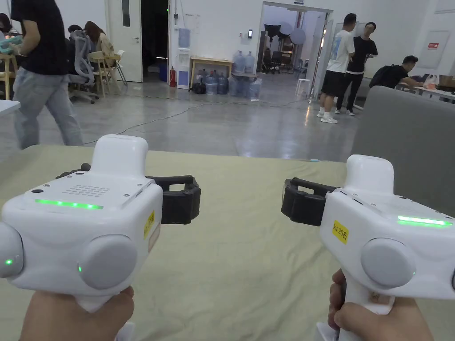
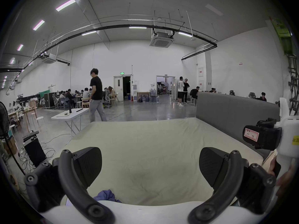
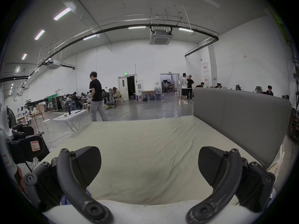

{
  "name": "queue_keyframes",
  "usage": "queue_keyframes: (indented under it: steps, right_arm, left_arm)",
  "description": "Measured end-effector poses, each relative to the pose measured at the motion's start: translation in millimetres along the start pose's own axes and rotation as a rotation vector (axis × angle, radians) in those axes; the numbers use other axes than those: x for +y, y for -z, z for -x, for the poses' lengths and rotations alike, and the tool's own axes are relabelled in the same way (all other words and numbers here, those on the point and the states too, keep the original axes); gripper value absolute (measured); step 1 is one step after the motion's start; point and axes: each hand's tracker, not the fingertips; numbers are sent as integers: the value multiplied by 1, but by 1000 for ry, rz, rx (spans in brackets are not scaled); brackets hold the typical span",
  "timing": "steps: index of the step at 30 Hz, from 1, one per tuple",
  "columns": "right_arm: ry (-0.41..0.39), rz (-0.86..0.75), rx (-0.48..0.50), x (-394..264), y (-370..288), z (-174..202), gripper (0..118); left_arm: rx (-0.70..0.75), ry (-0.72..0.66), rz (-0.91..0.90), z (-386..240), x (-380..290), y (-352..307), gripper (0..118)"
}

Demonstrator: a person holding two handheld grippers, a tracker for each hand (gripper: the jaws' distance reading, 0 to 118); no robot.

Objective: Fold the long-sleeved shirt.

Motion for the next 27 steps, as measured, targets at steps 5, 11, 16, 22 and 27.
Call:
queue_keyframes:
  steps: [5, 11, 16, 22, 27]
  right_arm:
    - [-4, 0, 4, 0, 0, 1, 118]
    - [3, 4, 7, -1, 1, 2, 118]
    - [-2, 6, -1, -1, 1, 1, 118]
    - [6, 8, 0, 1, 2, 0, 118]
    - [-5, 6, 7, 0, 0, 2, 118]
  left_arm:
    - [-5, 4, 1, 0, 0, 0, 118]
    - [-16, -4, 8, -2, 0, 1, 117]
    - [-12, 12, 8, -3, 0, 2, 117]
    - [-5, -7, 13, -1, 1, 2, 117]
    - [-2, -16, 12, 2, 2, 2, 117]
